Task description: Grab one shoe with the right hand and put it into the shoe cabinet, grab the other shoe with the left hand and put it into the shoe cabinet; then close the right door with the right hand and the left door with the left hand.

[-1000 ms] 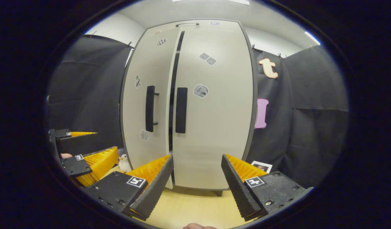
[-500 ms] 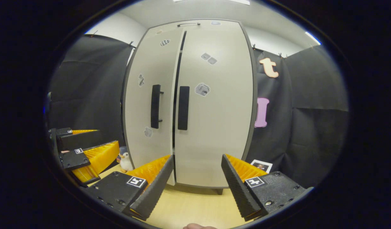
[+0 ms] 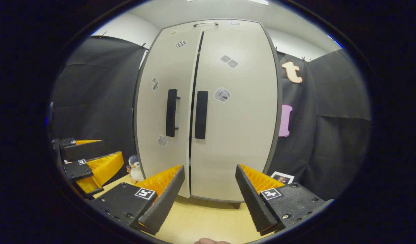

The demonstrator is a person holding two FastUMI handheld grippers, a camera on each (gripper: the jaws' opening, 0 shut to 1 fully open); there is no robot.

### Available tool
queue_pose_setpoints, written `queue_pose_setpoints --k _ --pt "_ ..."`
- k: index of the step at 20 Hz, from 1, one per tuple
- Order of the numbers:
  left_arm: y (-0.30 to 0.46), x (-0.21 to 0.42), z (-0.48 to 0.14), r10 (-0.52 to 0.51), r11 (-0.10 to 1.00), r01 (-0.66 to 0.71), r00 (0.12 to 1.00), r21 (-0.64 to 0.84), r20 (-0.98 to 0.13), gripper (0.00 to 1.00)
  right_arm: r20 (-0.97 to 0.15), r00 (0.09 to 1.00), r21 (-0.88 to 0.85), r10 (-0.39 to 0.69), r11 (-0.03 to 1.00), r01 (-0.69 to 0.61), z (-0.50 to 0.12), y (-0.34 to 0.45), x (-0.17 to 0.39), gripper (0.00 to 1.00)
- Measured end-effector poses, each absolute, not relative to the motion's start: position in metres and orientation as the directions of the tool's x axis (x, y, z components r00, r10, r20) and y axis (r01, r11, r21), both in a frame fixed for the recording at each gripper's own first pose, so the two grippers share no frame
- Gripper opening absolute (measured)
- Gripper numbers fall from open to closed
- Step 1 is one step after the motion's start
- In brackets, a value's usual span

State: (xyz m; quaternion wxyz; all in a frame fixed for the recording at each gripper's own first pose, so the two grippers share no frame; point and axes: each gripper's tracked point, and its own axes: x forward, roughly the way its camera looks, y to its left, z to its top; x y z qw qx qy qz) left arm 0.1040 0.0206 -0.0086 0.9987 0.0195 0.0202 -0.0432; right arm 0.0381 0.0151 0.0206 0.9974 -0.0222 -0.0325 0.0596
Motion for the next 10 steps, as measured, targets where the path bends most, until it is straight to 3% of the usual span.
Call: queue_pose_setpoints --k 10 --pt "0.0306 0.1022 -0.0116 -0.068 0.997 0.069 0.997 0.030 -0.047 0.96 0.051 0.989 -0.052 0.138 0.989 -0.136 0.0189 0.0236 0.0371 0.99"
